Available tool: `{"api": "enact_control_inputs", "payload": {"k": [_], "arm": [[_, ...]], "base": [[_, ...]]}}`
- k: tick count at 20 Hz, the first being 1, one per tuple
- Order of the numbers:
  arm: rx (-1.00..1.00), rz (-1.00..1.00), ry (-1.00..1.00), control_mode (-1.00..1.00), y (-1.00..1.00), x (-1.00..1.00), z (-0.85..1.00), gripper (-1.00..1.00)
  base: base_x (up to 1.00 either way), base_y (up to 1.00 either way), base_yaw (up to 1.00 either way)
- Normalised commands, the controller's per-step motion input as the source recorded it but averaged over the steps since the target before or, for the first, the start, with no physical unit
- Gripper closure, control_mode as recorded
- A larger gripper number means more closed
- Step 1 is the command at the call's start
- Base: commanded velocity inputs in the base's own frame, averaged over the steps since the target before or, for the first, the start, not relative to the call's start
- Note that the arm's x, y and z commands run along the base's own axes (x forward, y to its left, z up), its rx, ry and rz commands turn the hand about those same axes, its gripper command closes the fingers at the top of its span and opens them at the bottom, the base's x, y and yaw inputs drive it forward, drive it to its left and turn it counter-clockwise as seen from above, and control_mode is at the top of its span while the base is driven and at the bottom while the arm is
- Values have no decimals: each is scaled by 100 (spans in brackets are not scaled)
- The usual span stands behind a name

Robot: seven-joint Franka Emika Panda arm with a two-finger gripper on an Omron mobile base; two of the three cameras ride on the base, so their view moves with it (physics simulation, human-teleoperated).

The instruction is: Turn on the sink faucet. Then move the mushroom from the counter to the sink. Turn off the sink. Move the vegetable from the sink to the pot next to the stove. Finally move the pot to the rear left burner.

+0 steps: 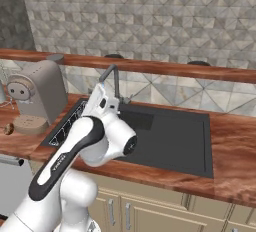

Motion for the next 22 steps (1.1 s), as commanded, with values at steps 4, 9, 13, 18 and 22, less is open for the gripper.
{"api": "enact_control_inputs", "payload": {"k": [4, 9, 13, 18, 22], "arm": [[-47, 23, -15, -100, 88, -10, 0, -100], [-48, 24, -12, -100, 94, -19, -21, -100], [-44, 27, -11, -100, 95, -25, -25, -100], [-43, 30, -11, -100, 92, -30, -25, -100], [-38, 33, -8, -100, 90, -27, -29, -100]], "base": [[0, 0, 0], [0, 0, 0], [0, 0, 0], [0, 0, 0], [0, 0, 0]]}}
